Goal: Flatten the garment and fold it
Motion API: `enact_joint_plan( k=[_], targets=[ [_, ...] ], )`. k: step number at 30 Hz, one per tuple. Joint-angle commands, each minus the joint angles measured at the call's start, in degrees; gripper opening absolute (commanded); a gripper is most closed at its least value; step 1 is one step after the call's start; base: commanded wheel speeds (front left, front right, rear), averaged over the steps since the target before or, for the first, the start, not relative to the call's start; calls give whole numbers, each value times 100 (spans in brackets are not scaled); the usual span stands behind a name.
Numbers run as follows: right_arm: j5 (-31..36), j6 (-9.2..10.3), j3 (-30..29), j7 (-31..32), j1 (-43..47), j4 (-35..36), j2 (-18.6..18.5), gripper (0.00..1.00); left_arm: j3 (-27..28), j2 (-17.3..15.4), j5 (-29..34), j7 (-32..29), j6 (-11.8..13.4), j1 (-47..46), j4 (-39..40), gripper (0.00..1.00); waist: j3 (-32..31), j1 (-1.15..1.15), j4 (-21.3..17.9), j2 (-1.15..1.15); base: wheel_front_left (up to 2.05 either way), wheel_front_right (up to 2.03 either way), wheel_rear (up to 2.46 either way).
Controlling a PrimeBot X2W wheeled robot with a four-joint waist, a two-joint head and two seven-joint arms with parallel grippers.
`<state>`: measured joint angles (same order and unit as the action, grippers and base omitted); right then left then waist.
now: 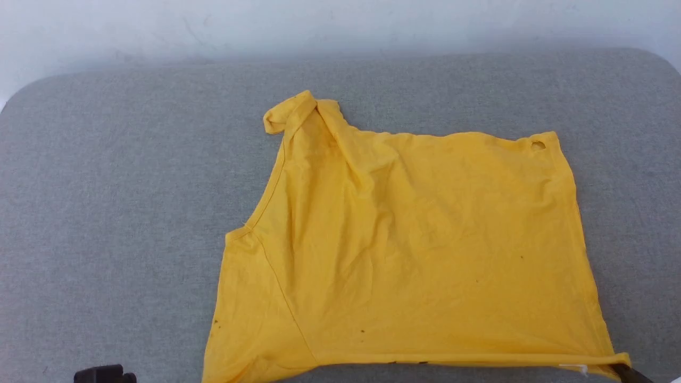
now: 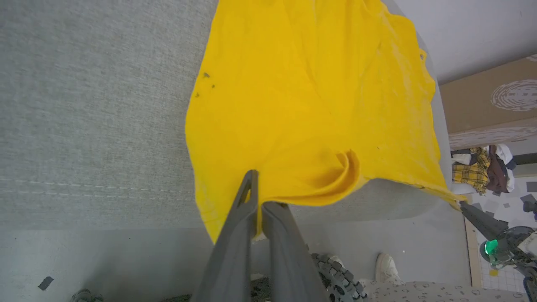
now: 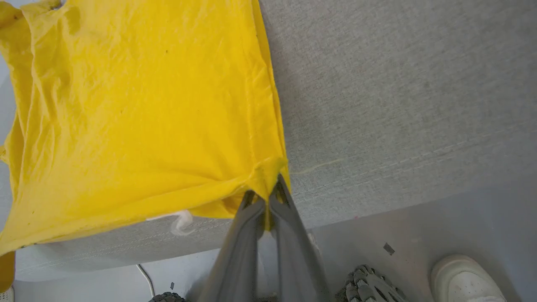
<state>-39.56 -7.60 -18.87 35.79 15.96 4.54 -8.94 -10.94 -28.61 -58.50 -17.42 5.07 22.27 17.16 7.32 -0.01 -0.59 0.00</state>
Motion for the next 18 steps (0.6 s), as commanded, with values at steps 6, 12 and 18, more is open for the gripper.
enact_joint_plan(
  k=[6, 12, 18],
  targets=[
    [96, 11, -35, -62, -72, 239, -57, 0, 87, -251, 195, -39, 114, -126, 361, 0, 123, 1, 22, 0, 0, 0, 0],
    [312, 11, 76, -302, -589, 387, -260, 0, 101, -501, 622, -15, 31, -798, 576, 0, 452, 1, -12, 0, 0, 0, 0],
    [499, 11, 319, -403, -1404, 323, -516, 0, -35, -765, 983, -199, -226, -1861, 523, 0, 906, 1, -103, 0, 0, 0, 0]
  ],
)
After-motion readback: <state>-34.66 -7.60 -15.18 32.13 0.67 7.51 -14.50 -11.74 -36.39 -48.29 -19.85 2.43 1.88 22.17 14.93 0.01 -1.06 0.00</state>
